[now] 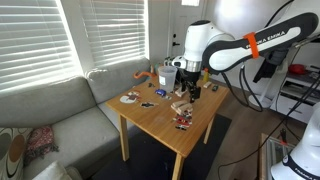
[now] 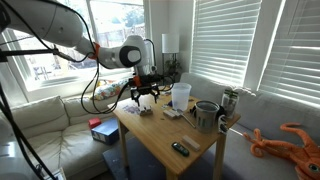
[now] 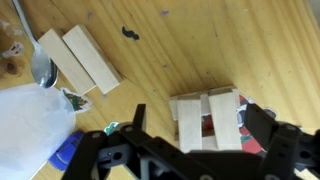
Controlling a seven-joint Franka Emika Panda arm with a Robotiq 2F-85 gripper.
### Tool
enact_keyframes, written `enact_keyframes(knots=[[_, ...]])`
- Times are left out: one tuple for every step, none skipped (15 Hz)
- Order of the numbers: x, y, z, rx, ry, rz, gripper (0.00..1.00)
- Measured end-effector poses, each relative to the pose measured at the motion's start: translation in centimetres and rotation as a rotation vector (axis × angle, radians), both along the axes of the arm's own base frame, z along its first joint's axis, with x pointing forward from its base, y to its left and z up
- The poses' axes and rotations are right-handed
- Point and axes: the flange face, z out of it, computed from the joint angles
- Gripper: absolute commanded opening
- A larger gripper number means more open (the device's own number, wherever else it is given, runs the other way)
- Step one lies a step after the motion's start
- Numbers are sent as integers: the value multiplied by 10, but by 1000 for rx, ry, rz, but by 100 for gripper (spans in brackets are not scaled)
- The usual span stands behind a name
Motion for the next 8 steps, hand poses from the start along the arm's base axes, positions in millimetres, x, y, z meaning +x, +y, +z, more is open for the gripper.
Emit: enact_keyframes(knots=[[-2, 0, 7, 9, -8, -3, 100], [-5, 0, 14, 19, -16, -5, 100], [-7, 0, 21, 33, -24, -9, 100], [-10, 0, 28, 48, -30, -13, 100], [-13, -1, 35, 64, -34, -20, 100], [-16, -1, 42, 77, -35, -26, 100], [-19, -3, 48, 87, -38, -33, 100], [-23, -4, 54, 96, -39, -39, 100]])
